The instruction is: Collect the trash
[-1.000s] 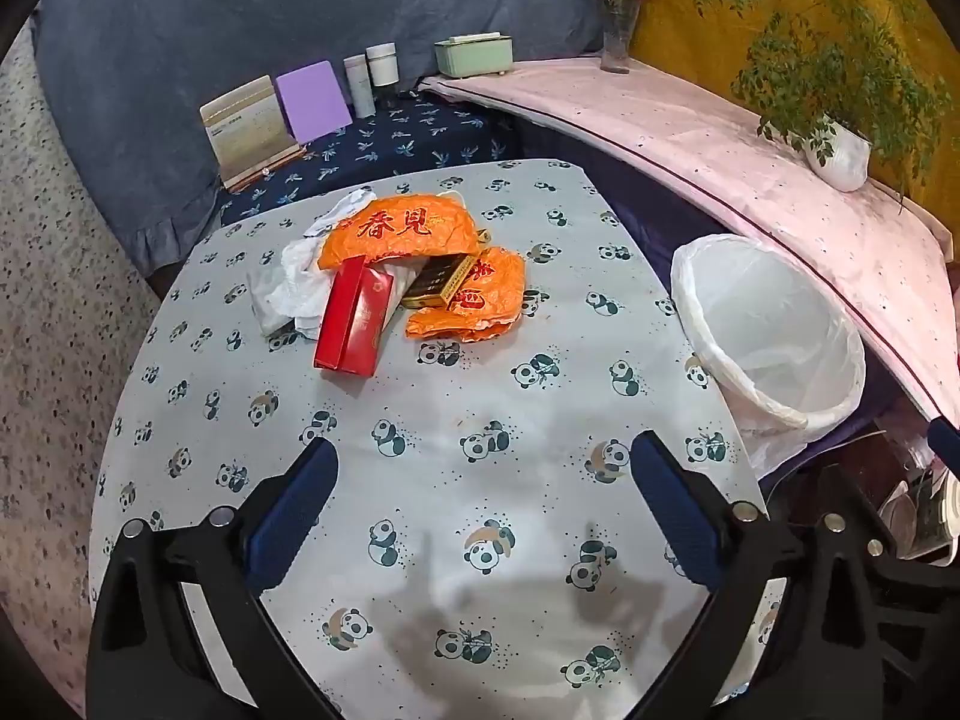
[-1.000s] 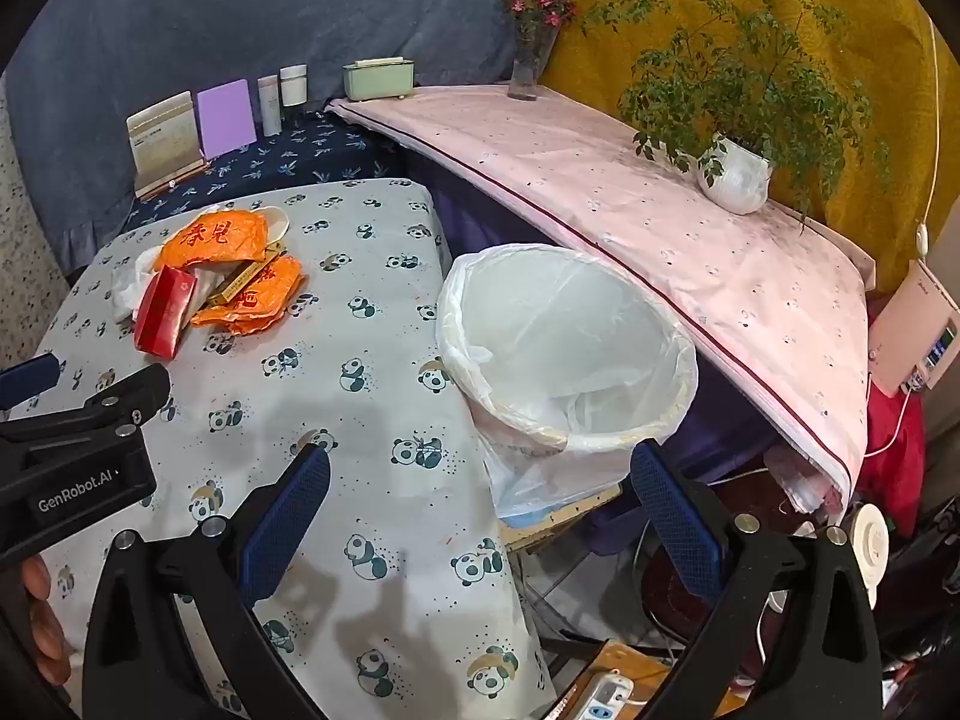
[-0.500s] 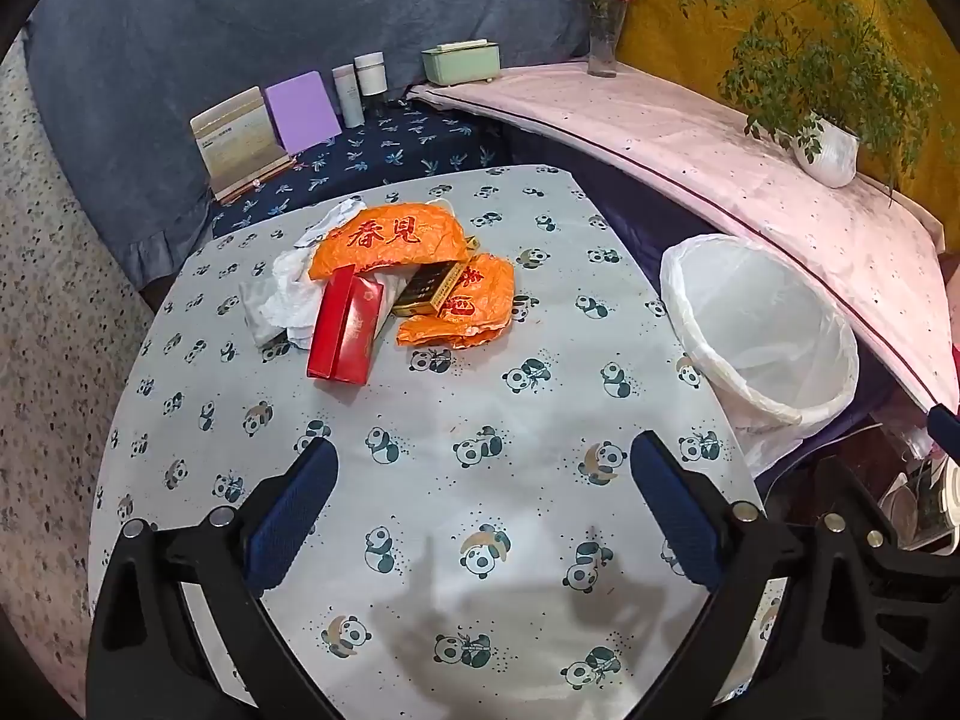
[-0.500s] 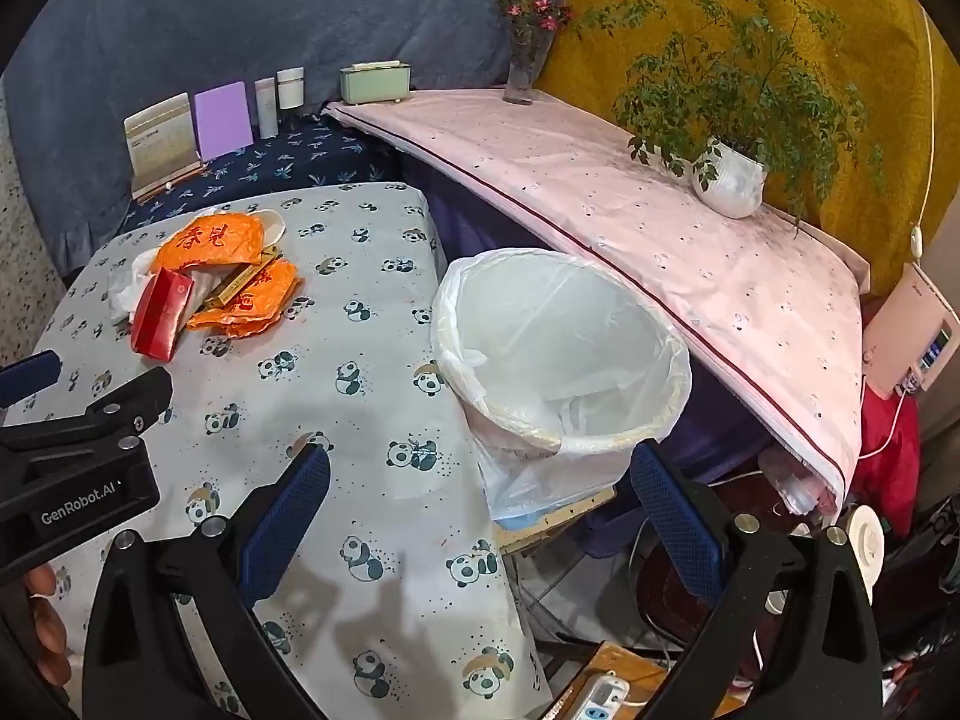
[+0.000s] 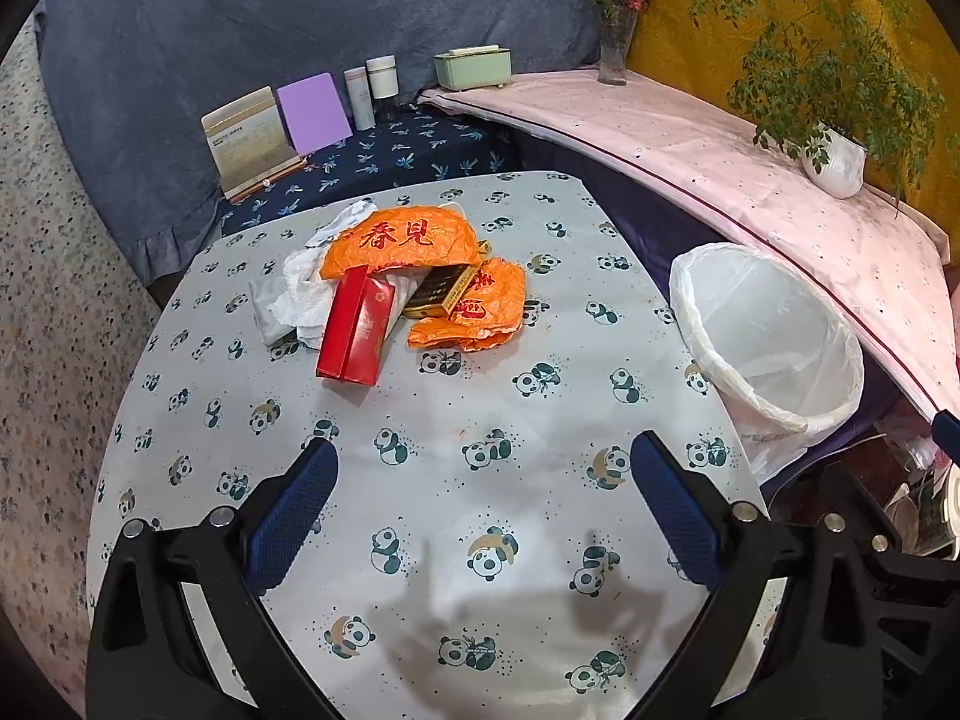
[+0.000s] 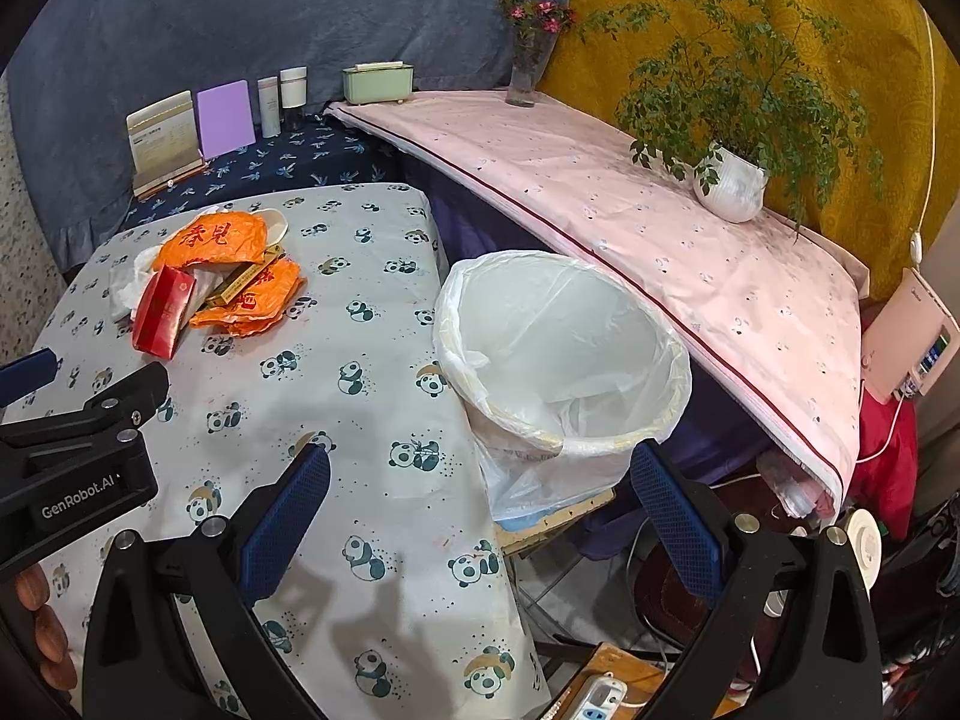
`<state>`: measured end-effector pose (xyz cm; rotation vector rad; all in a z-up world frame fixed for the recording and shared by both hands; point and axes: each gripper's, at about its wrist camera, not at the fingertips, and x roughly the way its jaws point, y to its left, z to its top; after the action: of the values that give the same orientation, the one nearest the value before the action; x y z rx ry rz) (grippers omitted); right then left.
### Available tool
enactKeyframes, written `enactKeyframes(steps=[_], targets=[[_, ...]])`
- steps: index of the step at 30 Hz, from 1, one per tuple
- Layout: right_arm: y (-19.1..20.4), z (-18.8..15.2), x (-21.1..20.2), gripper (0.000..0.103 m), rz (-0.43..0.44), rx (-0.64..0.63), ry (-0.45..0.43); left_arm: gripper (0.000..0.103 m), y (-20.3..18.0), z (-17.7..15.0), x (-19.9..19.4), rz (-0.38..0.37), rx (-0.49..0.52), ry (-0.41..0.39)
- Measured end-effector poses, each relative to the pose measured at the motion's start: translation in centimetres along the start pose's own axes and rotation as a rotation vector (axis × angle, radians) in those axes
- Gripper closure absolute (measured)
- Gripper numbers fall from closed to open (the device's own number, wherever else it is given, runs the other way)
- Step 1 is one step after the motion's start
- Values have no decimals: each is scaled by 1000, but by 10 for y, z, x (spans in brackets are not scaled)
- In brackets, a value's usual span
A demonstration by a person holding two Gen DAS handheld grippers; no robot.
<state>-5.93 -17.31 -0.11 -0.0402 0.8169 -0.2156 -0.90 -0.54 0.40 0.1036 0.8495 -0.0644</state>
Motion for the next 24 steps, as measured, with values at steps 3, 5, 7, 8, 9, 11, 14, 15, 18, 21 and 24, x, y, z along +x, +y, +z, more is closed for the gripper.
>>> enactKeyframes(steps=[3,5,7,8,9,11,14,15,18,21,24], targets=[[0,0,0,7,-1,-1,0,9,0,0,-1,10,9,-4],[1,0,-1,7,0,-2,1,9,0,0,0,18,13,-2],[3,1,-2,7,-2,-6,0,9,0,-1,0,18,15,4],[4,1,-2,7,-2,-8,1,9,0,-1,0,18,15,5],[4,1,-2,7,-2,-9,1,9,0,-1,2,15,15,7],[5,2,-2,7,-1,-10,0,9,0,-1,2,12,16,8],[5,2,-2,7,-2,-12,0,9,-1,-1,2,9,17,10],[5,2,-2,7,-3,-12,-1,9,-1,-1,2,8,17,9],[5,2,-1,7,-3,-11,1,9,-1,-1,1,1,16,8],[5,3,-1,7,-3,-12,1,9,0,0,2,1,15,8],[5,2,-1,7,-4,-13,1,9,0,0,3,0,12,10]])
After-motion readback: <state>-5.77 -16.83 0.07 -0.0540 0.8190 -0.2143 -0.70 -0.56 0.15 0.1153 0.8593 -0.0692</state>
